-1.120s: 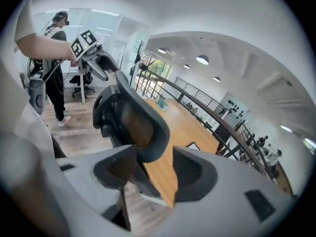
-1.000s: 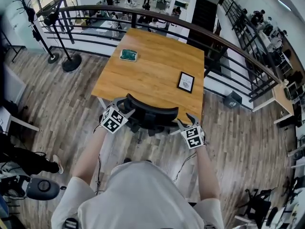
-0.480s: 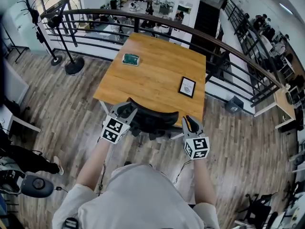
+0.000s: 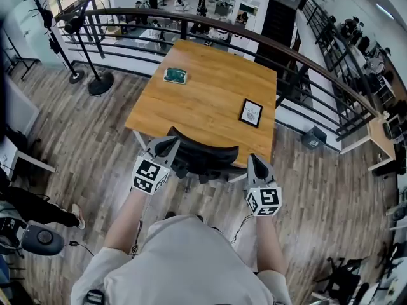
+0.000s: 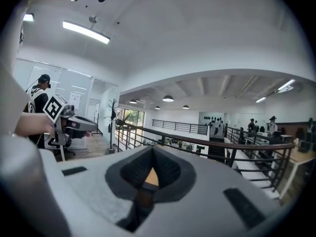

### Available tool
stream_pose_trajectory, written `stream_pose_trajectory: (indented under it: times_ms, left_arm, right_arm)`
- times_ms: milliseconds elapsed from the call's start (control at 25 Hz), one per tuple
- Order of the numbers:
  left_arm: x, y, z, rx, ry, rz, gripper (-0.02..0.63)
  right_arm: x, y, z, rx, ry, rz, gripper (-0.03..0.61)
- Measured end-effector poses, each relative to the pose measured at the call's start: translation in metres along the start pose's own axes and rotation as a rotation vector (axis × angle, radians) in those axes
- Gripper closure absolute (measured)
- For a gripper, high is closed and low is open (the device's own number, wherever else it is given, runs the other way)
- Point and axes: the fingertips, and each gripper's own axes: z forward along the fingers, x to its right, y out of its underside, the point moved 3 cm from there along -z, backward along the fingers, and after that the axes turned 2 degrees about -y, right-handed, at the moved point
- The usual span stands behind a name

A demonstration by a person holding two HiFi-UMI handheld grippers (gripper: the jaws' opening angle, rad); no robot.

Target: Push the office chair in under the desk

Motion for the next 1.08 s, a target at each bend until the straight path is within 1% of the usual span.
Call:
stream_pose_trajectory:
  times_ms: [360, 600, 1080]
  left_arm:
    - [-0.0028, 0.0010, 0.0001, 0.002, -0.004, -0.005, 0.620]
    - [0.0003, 0.0046, 0.0004, -0.011, 0.013, -0.009, 0.620]
    - [0.0021, 0.0034, -0.0012, -0.009, 0.028, -0.007, 0.620]
  right_arm:
    - [0.0005, -0.0024, -0.0009, -0.008, 0.006, 0.001, 0.575]
    - [-0.0019, -0.0043, -0.0013, -0.012, 0.003, -0.001, 0.576]
    - [-0.0033, -0.0054, -0.0050, -0.009, 0.010, -0.006, 0.577]
